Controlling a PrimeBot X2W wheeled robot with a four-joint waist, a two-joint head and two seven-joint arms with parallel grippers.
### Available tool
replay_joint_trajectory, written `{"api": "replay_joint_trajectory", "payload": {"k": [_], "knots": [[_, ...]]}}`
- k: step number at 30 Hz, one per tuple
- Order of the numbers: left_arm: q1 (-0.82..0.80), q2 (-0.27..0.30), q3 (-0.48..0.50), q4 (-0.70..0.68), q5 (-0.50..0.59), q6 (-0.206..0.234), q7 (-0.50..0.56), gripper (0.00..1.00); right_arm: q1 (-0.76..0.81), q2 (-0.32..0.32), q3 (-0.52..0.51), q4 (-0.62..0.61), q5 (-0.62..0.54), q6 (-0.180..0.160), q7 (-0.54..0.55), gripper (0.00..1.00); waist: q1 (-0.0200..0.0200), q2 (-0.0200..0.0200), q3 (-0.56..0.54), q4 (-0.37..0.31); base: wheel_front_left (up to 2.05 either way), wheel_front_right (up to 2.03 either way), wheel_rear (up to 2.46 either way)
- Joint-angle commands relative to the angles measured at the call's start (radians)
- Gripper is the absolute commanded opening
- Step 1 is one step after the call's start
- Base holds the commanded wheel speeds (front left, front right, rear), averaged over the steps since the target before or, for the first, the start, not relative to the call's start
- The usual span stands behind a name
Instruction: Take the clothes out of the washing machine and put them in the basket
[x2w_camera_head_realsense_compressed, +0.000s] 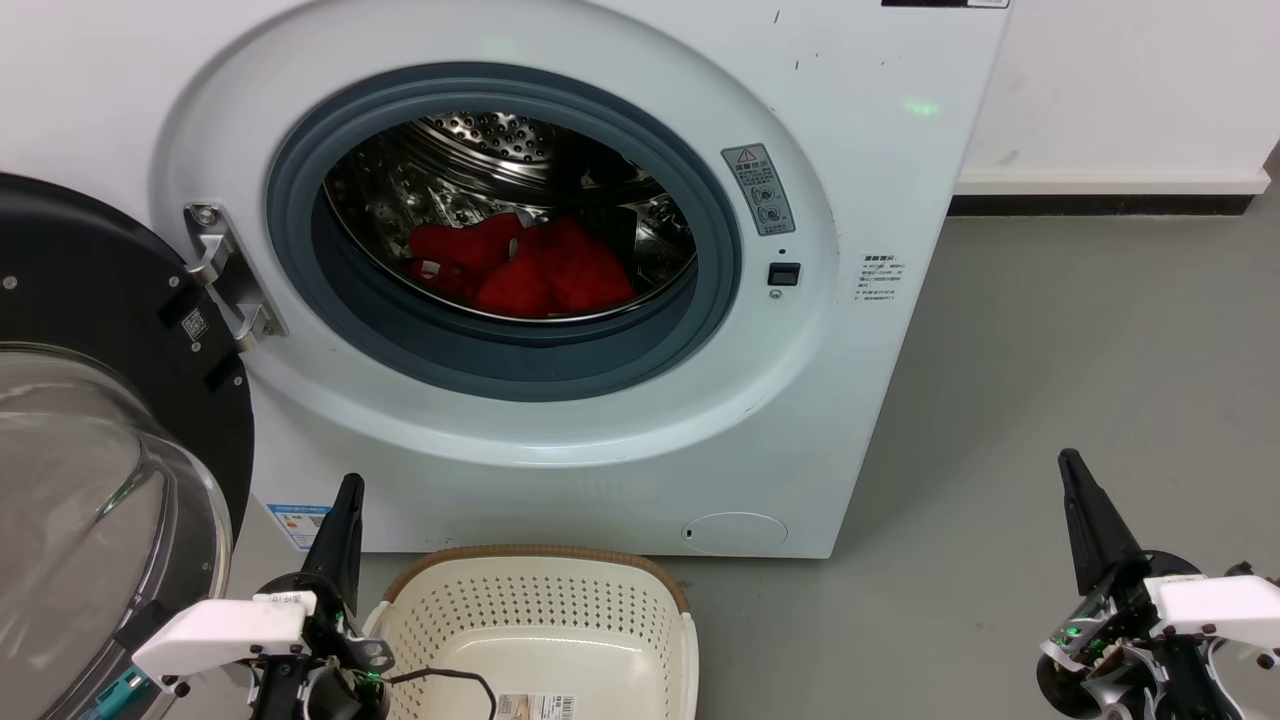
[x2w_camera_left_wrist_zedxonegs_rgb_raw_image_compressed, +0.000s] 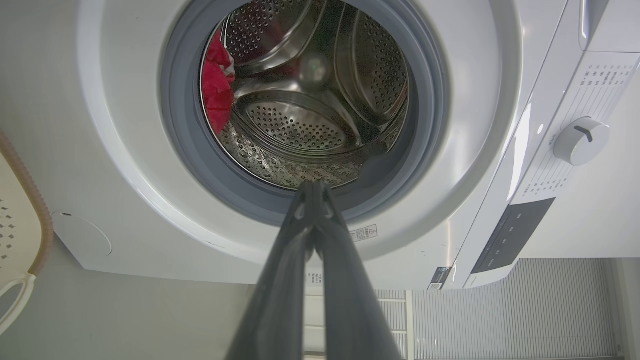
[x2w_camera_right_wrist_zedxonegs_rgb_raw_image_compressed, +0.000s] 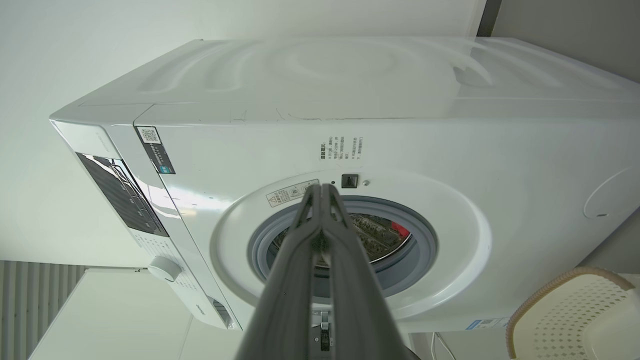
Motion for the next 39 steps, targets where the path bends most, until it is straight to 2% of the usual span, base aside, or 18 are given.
{"api": "replay_joint_trajectory", "payload": {"k": [1, 23, 24, 33, 39], "knots": [[-0.006, -0.002, 0.002, -0.001, -0.002, -0.004, 0.001, 0.0, -0.013, 0.003, 0.001, 0.001, -0.005, 0.0, 0.0, 0.0, 0.0, 0.0, 0.0, 0.0, 0.0, 0.0, 0.0], [-0.007, -0.002, 0.002, -0.001, -0.002, -0.004, 0.001, 0.0, -0.013, 0.003, 0.001, 0.001, -0.005, 0.0, 0.0, 0.0, 0.0, 0.0, 0.0, 0.0, 0.0, 0.0, 0.0], [0.0, 0.0, 0.0, 0.0, 0.0, 0.0, 0.0, 1.0, 0.0, 0.0, 0.0, 0.0, 0.0, 0.0, 0.0, 1.0, 0.0, 0.0, 0.0, 0.0, 0.0, 0.0, 0.0], [-0.011, -0.001, -0.058, 0.005, 0.018, 0.0, -0.039, 1.0, 0.028, 0.0, 0.017, -0.026, -0.01, 0.0, -0.039, 1.0, 0.0, 0.0, 0.001, -0.001, 0.0, 0.0, 0.0], [-0.027, -0.001, -0.08, -0.005, 0.086, 0.0, -0.068, 1.0, 0.041, 0.0, 0.018, -0.049, -0.06, 0.0, -0.068, 1.0, 0.0, 0.0, 0.002, -0.002, 0.0, 0.0, 0.0]]}}
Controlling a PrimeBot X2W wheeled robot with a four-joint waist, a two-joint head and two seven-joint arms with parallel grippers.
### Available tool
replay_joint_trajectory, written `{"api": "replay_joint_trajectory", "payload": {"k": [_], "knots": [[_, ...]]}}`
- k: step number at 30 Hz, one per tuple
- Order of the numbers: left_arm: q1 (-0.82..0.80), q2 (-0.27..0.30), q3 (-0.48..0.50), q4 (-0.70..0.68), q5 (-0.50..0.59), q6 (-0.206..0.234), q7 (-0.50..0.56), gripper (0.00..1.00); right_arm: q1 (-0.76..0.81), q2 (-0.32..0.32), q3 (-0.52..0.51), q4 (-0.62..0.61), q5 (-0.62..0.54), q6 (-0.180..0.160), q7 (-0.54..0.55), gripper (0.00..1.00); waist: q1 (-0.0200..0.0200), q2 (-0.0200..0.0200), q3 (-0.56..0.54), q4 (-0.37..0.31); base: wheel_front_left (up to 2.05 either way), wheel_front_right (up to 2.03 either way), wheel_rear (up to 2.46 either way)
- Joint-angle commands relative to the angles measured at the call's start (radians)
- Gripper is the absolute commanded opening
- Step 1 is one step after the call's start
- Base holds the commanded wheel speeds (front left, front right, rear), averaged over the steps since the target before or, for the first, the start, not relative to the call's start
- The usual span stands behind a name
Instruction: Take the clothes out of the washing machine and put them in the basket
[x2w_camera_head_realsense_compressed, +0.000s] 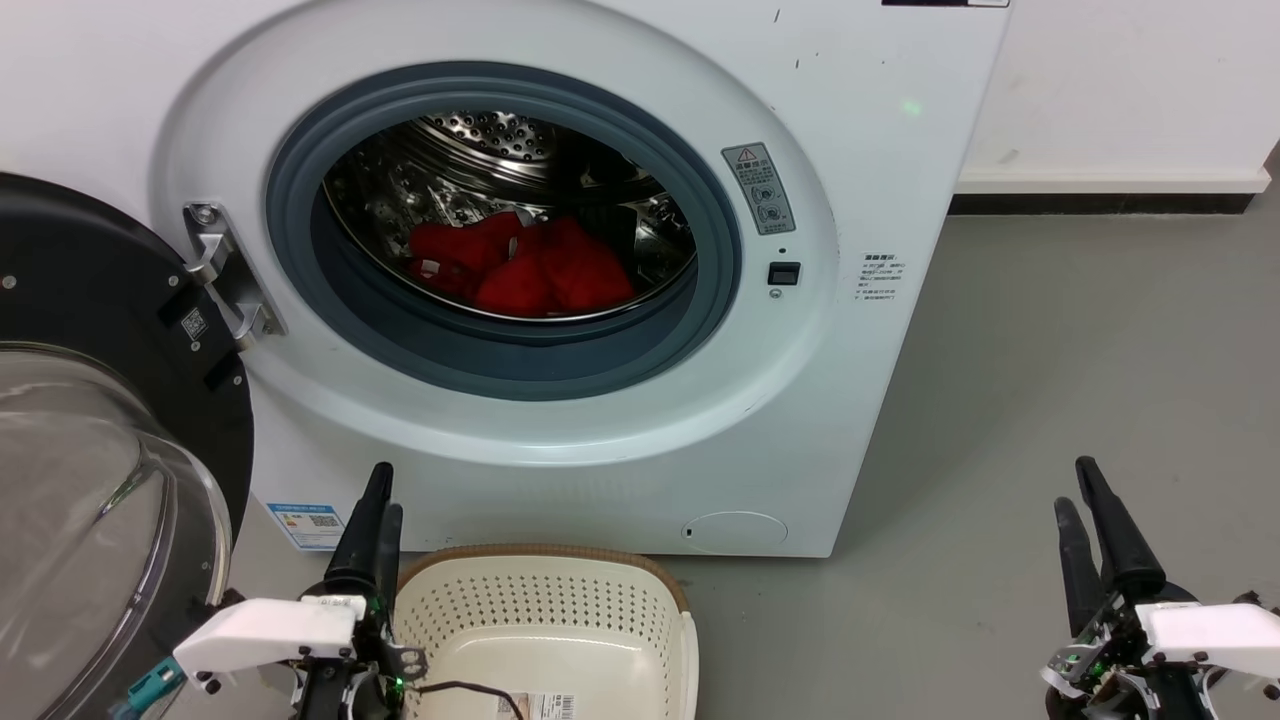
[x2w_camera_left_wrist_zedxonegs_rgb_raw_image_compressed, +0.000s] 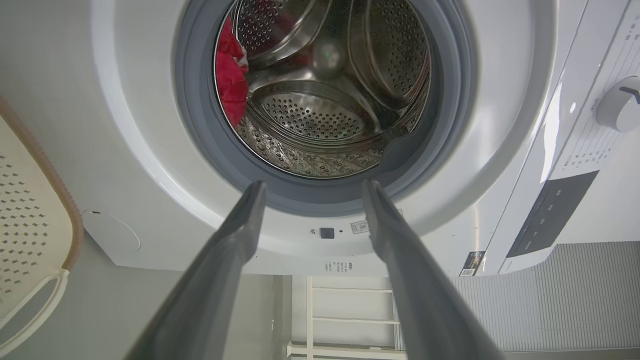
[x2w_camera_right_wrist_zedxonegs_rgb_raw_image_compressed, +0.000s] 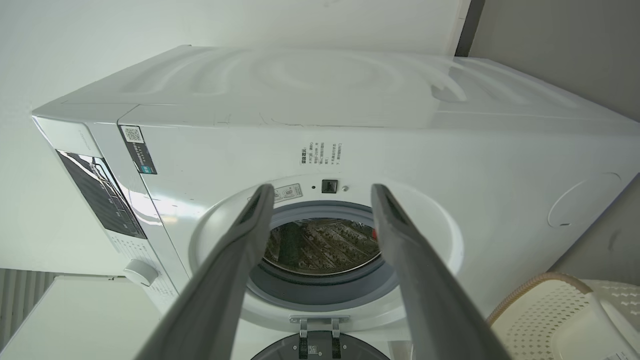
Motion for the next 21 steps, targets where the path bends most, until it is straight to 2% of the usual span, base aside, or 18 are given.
{"api": "replay_joint_trajectory", "payload": {"k": [1, 10, 21], "knots": [[-0.038, 0.003, -0.008, -0.026, 0.042, -0.001, -0.013, 1.0, -0.01, -0.001, 0.002, -0.03, -0.03, 0.0, -0.012, 1.0, 0.0, 0.0, 0.001, -0.001, 0.0, 0.0, 0.0], [-0.053, 0.003, -0.026, -0.076, 0.261, -0.002, -0.052, 1.0, -0.005, -0.001, 0.004, -0.086, -0.227, 0.0, -0.052, 1.0, 0.0, 0.0, 0.003, -0.008, 0.0, 0.0, 0.0], [-0.065, 0.003, -0.052, -0.105, 0.514, 0.012, -0.096, 1.0, 0.008, -0.001, 0.017, -0.149, -0.538, 0.0, -0.095, 1.0, 0.0, 0.0, 0.006, -0.017, 0.0, 0.0, 0.0]]}}
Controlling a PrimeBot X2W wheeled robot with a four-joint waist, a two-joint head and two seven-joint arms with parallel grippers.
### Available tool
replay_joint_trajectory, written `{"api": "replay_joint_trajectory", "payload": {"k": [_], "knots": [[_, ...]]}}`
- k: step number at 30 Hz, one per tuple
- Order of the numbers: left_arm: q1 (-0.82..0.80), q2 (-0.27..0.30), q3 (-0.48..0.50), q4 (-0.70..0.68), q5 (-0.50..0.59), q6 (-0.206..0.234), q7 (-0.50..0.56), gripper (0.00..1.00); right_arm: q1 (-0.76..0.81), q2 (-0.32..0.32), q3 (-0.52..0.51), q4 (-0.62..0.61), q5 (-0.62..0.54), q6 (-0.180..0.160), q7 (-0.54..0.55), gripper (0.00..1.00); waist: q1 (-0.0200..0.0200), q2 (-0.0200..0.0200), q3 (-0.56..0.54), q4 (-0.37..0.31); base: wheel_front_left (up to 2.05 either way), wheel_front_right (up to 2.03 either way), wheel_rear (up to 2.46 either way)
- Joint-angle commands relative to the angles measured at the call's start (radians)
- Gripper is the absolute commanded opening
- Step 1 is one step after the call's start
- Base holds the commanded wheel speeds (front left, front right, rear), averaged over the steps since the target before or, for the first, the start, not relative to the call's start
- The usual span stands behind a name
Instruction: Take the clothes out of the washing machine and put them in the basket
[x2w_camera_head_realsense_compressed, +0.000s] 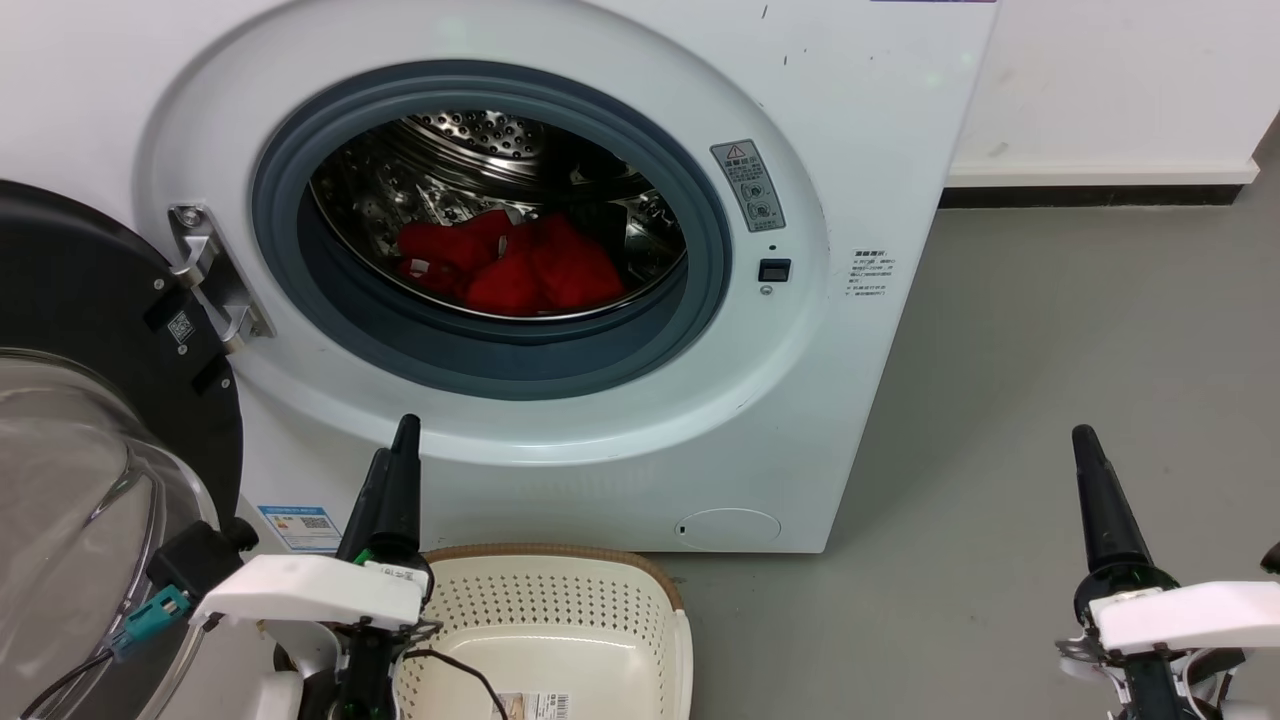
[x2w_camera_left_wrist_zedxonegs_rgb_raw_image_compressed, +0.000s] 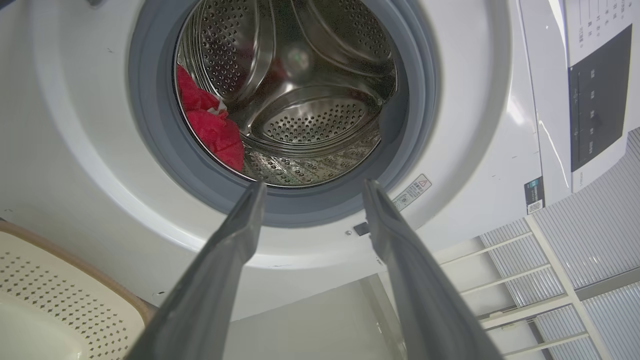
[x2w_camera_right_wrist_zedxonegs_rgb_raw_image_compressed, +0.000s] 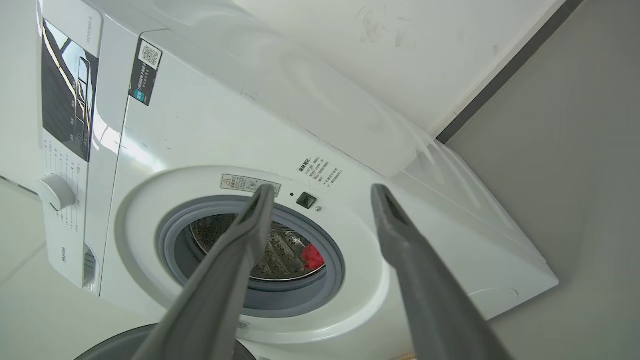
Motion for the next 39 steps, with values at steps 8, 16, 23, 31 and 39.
{"api": "replay_joint_trajectory", "payload": {"k": [8, 16, 23, 31, 39], "knots": [[-0.04, 0.003, -0.031, -0.018, 0.173, 0.012, -0.034, 1.0, 0.009, -0.001, 0.021, -0.038, -0.216, 0.0, -0.034, 1.0, 0.0, -0.0001, 0.0, -0.004, 0.0, 0.0, 0.0], [-0.044, 0.003, -0.058, -0.017, 0.308, 0.027, -0.061, 1.0, 0.019, -0.001, 0.028, -0.031, -0.36, 0.0, -0.061, 1.0, 0.0, -0.0001, 0.0, -0.008, 0.0, 0.0, 0.0], [-0.05, 0.003, -0.076, -0.011, 0.409, 0.036, -0.082, 1.0, 0.025, -0.001, 0.03, -0.019, -0.465, 0.0, -0.082, 1.0, 0.0, -0.0001, 0.0, -0.01, 0.0, 0.0, 0.0], [-0.044, 0.007, -0.09, -0.01, 0.512, 0.048, -0.105, 1.0, 0.035, -0.001, 0.033, -0.009, -0.573, 0.0, -0.105, 1.0, 0.0, -0.0001, -0.004, -0.013, 0.0, 0.0, 0.0], [-0.038, 0.014, -0.1, -0.008, 0.602, 0.06, -0.126, 1.0, 0.045, -0.001, 0.038, -0.012, -0.675, 0.0, -0.127, 1.0, 0.0, -0.0001, -0.006, -0.014, 0.0, 0.0, 0.0]]}}
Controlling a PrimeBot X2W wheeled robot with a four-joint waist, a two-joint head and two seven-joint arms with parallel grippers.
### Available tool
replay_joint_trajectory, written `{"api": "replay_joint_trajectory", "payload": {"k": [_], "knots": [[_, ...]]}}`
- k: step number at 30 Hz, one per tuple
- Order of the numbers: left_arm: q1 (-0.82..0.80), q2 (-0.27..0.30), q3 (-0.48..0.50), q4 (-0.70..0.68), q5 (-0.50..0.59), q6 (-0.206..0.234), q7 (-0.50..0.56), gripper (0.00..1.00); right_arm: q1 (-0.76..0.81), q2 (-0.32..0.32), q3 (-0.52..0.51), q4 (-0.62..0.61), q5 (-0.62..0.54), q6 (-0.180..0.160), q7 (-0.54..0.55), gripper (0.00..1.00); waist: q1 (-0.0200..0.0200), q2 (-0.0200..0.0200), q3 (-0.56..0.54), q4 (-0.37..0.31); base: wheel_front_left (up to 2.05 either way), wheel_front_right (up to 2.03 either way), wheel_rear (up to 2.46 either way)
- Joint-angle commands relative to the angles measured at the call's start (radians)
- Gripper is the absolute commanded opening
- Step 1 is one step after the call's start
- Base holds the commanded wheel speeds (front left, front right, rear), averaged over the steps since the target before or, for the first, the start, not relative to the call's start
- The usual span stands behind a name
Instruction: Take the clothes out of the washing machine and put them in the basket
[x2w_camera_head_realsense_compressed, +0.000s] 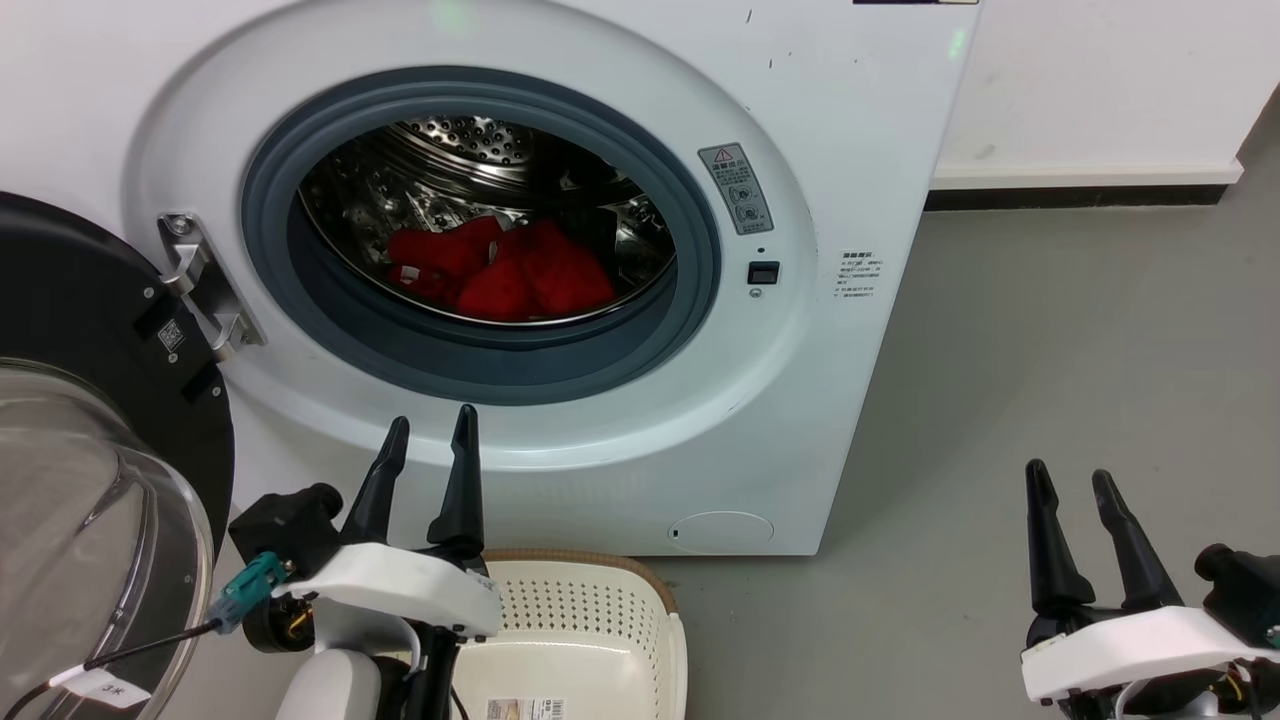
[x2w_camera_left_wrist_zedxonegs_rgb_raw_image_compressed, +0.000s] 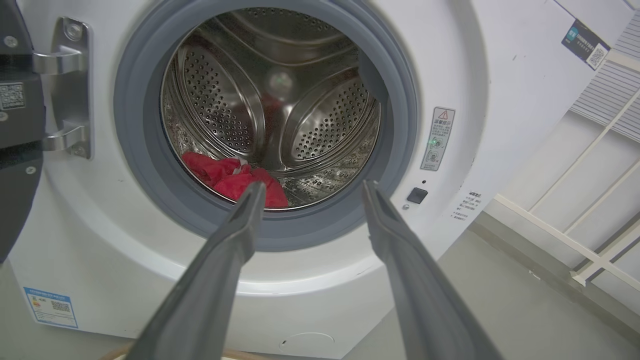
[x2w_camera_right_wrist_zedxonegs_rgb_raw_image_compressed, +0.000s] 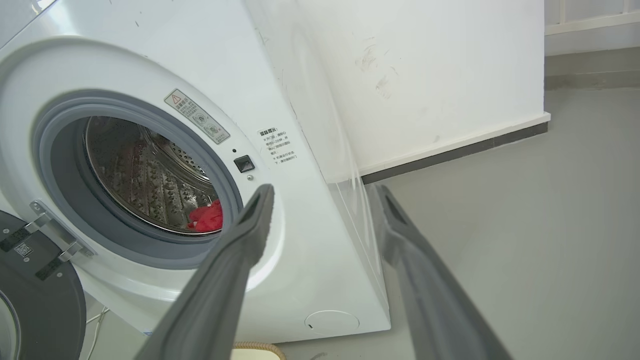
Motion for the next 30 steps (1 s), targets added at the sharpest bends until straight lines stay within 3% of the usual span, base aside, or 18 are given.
{"api": "replay_joint_trajectory", "payload": {"k": [1, 30], "knots": [[-0.013, 0.006, -0.007, -0.007, 0.028, 0.005, -0.008, 1.0, 0.004, -0.001, 0.004, -0.012, -0.032, 0.0, -0.011, 1.0, 0.0001, -0.0001, -0.001, 0.0, 0.0, 0.0, 0.0], [0.013, 0.013, -0.016, -0.019, 0.309, 0.057, -0.077, 1.0, 0.025, 0.0, 0.025, -0.042, -0.333, 0.0, -0.049, 1.0, 0.0001, -0.0001, 0.014, 0.012, 0.0, 0.0, 0.0]]}}
